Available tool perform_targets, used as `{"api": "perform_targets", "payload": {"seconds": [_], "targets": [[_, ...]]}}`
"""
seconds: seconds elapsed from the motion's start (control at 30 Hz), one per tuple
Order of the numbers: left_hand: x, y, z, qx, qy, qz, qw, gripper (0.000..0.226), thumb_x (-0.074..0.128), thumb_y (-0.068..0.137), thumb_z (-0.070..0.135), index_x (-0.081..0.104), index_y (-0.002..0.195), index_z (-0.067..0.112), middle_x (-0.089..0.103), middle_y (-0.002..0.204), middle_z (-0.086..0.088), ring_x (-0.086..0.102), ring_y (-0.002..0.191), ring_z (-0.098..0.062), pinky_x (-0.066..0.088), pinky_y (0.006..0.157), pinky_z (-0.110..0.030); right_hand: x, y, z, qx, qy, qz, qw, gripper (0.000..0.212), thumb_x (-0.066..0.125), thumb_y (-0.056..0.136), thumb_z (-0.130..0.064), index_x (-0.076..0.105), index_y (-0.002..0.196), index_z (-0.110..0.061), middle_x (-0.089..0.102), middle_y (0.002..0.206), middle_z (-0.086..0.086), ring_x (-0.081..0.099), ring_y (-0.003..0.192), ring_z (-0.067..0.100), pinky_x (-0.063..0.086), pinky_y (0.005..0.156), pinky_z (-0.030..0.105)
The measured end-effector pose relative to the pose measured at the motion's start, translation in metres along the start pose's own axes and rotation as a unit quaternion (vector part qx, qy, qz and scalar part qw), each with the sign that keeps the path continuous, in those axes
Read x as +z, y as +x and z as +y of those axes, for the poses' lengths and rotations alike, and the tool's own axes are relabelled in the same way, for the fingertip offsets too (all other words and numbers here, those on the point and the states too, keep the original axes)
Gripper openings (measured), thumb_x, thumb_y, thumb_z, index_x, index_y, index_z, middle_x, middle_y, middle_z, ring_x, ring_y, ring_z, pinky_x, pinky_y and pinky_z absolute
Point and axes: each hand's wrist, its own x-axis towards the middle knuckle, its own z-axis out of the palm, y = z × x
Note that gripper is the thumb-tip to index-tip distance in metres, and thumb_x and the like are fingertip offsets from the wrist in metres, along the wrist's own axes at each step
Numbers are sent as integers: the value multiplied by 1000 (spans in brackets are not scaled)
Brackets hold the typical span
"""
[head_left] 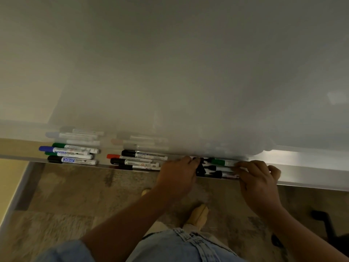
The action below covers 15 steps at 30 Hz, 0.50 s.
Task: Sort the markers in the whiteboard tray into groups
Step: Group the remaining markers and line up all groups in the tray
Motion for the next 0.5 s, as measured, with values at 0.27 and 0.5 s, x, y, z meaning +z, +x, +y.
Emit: {"api": "perform_targets", "payload": {"seconds": [0.27, 0.5], "targets": [[-7, -4, -1, -19, -23, 37, 999, 20, 58, 88, 37, 66, 95, 20, 59, 89, 1, 61, 69, -17, 38, 54, -25, 7, -2, -15, 6, 32, -21, 999, 29, 53, 84, -28, 73, 104, -21, 65, 119, 3, 51, 109, 27, 32, 85, 43], [3, -14, -5, -73, -38, 0, 997, 36, 41, 96, 48, 60, 114, 24, 57, 110, 3, 59, 94, -17, 41, 68, -28, -4, -5, -12, 44, 18, -107, 993, 23, 70, 80, -35, 69, 103, -33, 67, 102, -9, 58, 91, 17, 31, 82, 36]]}}
